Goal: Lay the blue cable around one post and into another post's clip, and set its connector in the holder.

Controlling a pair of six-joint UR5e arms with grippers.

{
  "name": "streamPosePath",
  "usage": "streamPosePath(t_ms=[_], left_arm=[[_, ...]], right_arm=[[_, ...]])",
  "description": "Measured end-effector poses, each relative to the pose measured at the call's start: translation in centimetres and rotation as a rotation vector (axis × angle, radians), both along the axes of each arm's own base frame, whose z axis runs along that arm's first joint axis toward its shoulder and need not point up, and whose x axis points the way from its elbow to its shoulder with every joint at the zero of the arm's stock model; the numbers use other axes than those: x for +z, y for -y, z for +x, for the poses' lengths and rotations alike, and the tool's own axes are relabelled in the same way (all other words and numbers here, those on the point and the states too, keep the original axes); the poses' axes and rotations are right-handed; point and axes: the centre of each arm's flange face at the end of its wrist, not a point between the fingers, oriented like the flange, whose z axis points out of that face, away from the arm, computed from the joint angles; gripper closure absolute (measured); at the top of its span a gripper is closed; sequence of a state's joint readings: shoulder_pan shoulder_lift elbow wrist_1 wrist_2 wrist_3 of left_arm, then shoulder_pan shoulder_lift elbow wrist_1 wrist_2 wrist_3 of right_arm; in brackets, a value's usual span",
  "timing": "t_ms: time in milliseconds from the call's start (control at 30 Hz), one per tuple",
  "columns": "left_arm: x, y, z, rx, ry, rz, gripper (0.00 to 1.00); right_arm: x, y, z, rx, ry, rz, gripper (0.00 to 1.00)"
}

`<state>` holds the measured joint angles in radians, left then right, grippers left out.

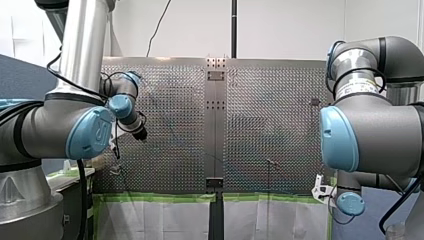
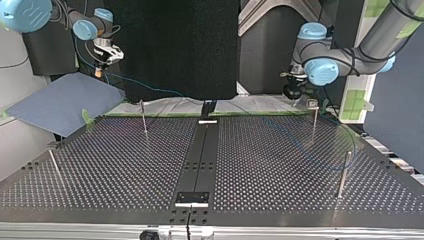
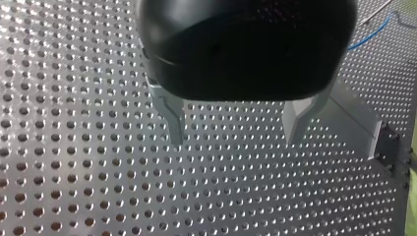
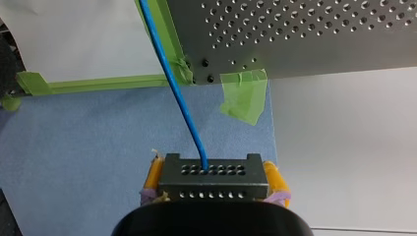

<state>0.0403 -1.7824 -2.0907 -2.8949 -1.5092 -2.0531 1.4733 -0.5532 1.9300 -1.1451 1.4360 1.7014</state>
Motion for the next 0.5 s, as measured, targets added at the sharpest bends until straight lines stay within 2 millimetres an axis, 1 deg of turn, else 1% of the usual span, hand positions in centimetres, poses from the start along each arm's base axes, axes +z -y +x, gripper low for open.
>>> streamPosePath(t_ms=[333,500], left_arm=[[2.8,-0.2,-1.3,0.031,0.020,-0.050,0.02],[4.5,0.0,-2.2,0.021,0.021,-0.038,0.02]], right_arm=[[0.0,-0.1,0.4,0.005,0.007,0.002,1.00],[0.0,-0.1,0.5,0.005,0.015,0.002,1.00]])
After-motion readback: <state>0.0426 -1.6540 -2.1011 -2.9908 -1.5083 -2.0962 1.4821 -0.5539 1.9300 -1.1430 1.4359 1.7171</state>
